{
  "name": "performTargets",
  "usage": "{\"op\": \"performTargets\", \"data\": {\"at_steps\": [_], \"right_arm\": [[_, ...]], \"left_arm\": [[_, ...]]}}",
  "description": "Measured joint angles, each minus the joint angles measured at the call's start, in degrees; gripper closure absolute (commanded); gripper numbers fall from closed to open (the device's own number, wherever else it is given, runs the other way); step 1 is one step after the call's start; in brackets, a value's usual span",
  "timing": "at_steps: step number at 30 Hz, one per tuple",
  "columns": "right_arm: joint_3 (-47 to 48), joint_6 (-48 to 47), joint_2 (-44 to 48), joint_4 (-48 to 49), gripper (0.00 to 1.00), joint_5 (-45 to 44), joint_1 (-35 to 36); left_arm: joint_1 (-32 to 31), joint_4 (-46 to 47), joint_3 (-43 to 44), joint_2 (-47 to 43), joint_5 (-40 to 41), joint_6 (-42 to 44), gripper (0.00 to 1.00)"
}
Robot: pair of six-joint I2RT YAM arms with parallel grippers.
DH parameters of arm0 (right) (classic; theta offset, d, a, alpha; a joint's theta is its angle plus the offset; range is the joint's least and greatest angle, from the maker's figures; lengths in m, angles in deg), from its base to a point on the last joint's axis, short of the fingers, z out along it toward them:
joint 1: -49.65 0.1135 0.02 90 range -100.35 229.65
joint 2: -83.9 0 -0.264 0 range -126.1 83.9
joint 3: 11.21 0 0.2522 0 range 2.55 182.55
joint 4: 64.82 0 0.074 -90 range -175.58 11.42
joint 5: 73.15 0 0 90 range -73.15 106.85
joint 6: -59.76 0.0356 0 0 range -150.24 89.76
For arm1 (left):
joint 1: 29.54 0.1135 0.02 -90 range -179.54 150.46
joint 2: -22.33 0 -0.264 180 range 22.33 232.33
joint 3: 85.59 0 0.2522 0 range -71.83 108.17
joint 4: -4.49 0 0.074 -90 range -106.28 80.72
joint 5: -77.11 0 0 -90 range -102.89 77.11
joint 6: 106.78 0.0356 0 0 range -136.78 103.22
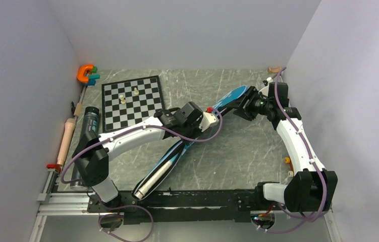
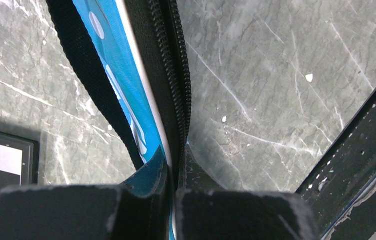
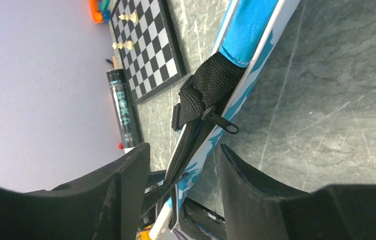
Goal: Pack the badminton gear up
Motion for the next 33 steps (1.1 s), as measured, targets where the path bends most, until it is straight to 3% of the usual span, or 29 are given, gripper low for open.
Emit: {"op": "performTargets", "data": {"at_steps": [11,33], "right_arm": [[-0.81,-3.80,1.86,0.09,0.40,3.87,0.00],[-2.03,-3.30,-0.35,12.46,0.54,9.33,-1.66]], "left_arm": [[2.82,-2.03,0.46,-1.25,-1.31,0.42,1.00],[3.91,-5.51,0.76,-3.54,-5.33,1.55,1.00]]}}
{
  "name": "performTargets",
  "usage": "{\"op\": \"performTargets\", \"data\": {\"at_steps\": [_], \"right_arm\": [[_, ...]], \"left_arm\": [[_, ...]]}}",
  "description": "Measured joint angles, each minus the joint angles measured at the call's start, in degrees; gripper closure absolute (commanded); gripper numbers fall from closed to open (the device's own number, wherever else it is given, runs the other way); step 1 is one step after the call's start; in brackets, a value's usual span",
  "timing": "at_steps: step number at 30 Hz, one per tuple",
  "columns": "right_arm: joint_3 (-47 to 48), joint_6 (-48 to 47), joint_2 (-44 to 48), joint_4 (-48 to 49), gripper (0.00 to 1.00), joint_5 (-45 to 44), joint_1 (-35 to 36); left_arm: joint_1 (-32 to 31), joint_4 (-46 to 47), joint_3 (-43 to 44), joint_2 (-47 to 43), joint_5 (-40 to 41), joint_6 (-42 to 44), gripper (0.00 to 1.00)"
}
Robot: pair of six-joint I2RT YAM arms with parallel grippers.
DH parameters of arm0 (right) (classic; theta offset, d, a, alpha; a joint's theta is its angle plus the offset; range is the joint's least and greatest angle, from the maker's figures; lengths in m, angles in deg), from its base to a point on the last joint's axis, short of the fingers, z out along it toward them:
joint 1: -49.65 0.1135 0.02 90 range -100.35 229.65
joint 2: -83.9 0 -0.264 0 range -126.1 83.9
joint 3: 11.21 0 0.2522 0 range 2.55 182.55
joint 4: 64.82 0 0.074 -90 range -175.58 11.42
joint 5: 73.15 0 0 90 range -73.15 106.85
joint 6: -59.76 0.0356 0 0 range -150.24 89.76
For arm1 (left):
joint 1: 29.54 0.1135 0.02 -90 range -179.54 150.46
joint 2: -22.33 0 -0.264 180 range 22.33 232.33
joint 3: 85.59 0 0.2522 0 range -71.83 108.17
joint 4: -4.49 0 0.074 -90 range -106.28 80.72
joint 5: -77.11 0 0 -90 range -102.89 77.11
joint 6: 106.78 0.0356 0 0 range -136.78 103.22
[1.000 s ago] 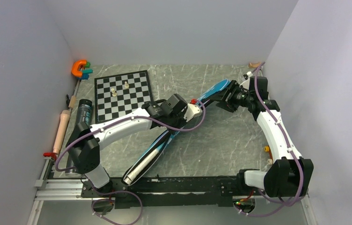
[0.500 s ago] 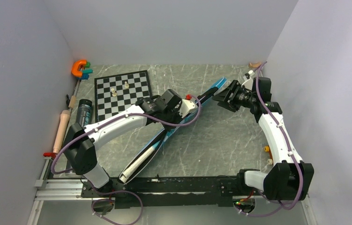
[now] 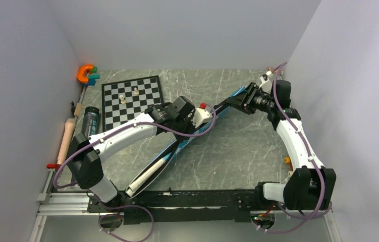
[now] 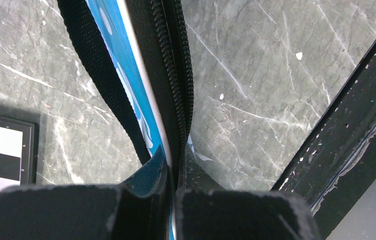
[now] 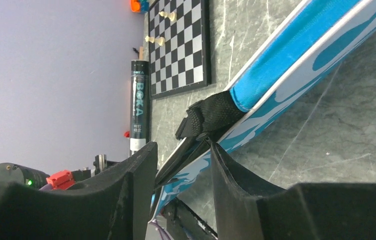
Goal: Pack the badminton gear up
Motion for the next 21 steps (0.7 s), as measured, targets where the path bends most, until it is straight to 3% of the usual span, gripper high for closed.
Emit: {"op": "performTargets", "data": {"at_steps": [21], "right_arm": [[-1.90,-1.60,1.03,-1.92,0.53,-1.53,0.00]], "left_arm": [[0.13,-0.20,0.00,-0.22,-0.50,0.39,1.00]]}}
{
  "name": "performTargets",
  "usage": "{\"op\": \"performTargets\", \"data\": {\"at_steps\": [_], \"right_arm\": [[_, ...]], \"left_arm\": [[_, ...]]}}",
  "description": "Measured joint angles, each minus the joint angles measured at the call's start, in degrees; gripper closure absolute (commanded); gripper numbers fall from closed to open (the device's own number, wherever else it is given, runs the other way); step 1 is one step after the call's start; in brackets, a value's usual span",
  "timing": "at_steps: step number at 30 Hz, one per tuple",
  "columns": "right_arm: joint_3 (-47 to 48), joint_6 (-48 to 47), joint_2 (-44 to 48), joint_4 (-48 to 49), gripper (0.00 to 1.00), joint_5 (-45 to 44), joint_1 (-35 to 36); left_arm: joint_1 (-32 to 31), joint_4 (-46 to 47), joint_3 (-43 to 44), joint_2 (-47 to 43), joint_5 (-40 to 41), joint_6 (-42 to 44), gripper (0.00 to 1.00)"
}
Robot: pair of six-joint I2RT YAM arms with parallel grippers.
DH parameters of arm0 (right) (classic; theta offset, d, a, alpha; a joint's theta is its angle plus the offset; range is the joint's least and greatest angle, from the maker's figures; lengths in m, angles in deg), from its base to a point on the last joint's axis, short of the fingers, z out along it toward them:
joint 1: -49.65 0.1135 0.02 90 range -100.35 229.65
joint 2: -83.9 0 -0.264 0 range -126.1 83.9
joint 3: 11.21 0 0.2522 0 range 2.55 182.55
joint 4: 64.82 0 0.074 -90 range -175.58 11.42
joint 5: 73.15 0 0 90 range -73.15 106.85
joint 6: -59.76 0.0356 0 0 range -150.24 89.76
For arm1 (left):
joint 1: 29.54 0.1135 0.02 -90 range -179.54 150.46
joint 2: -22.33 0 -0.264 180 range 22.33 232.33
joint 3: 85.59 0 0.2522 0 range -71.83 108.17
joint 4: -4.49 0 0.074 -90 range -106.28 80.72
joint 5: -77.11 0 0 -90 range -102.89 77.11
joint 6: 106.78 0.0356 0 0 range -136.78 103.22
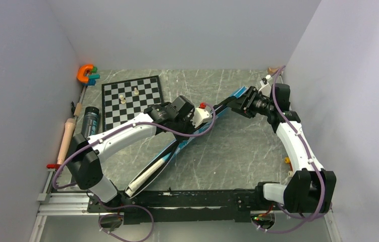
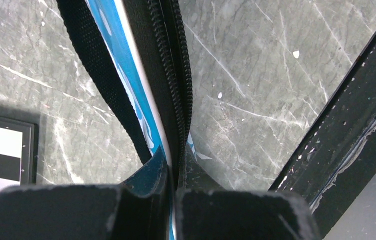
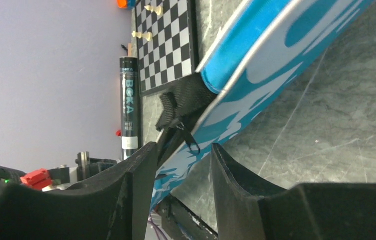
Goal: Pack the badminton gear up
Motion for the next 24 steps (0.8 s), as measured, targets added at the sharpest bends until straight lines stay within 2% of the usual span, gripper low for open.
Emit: {"op": "performTargets", "data": {"at_steps": [9,15,20,24], "right_arm": [[-1.55,0.94,-0.55,1.36,0.59,0.20,0.00],[-1.68,2.19,-0.57,3.30,0.77,0.48,0.00],[-3.26,3.43,-0.55,4.79,0.99,0.96,0.00],[-3.74,4.20,-0.50,5.14,1.00,1.36,0.00]], "left_arm": [[0.04,-0.72,0.00,-0.55,-0.92,0.20,1.00],[0.04,-1.53,0.52,-0.55,-0.92,0.61,1.00],[0.04,-1.92,0.72,-0.55,-0.87,0.61,1.00],[0.04,-2.23,0.74,-0.55,-0.81,0.61,1.00]]}}
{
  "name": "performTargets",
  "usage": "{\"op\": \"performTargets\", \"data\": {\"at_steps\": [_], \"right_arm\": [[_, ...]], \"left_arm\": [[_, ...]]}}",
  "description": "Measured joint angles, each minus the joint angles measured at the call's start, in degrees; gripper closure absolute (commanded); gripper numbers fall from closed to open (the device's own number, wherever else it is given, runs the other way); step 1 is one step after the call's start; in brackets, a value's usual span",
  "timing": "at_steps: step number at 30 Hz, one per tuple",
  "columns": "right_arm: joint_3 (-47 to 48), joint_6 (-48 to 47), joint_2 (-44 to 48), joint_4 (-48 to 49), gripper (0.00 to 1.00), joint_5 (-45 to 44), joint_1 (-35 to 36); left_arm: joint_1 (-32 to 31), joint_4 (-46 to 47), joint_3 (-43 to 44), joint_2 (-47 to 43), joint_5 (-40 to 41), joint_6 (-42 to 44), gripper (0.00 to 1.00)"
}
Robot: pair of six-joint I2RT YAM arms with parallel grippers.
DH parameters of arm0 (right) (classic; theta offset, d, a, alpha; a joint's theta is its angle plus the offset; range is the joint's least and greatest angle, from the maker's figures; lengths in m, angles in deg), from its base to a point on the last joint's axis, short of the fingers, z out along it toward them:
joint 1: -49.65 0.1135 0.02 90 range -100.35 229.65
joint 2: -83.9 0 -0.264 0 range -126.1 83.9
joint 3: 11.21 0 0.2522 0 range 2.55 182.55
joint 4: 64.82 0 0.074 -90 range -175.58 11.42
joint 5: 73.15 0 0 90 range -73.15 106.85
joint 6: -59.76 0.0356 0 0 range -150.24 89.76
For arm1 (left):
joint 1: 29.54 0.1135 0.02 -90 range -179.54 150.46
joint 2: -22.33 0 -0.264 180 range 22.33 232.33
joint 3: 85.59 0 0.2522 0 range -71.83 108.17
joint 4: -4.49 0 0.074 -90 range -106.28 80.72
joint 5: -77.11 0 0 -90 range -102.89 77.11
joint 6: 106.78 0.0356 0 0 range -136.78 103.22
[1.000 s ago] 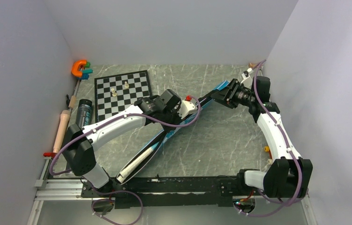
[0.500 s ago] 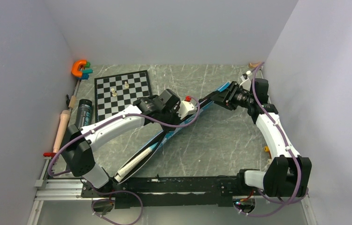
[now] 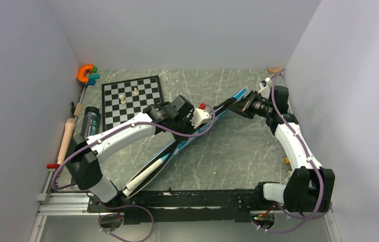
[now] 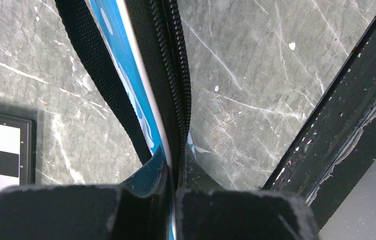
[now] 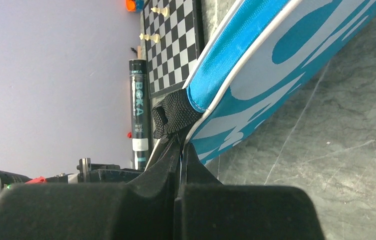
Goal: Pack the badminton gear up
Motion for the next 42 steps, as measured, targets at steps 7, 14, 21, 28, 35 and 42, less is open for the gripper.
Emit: {"op": "performTargets", "data": {"at_steps": [7,14,21,28,35,42], "right_arm": [[-1.75,1.62,1.55,1.53,1.00,-0.74,0.79],[-2.78,4.02,2.93,5.55,1.00,-7.65,7.02],[-3.15,5.31,3.93,6.54,1.00,-11.80,10.54],[-2.21,3.28,5.64,1.07,0.84,-11.96,9.77],[-1.95,1.90,6.47,-5.51,0.61,-6.21,7.04],[-1.90,1.27,7.89,-7.80,0.56,-4.72,5.68]], "left_arm": [[0.00,-0.42,0.00,0.00,0.50,-0.02,1.00],[0.00,-2.86,0.00,0.00,1.51,0.13,1.00],[-0.02,-3.76,0.00,0.00,1.57,0.22,1.00],[-0.09,-3.72,0.00,0.00,1.60,0.15,1.00],[0.00,0.15,0.00,0.00,2.60,-0.02,1.00],[0.04,0.63,0.00,0.00,2.82,-0.04,1.00]]}}
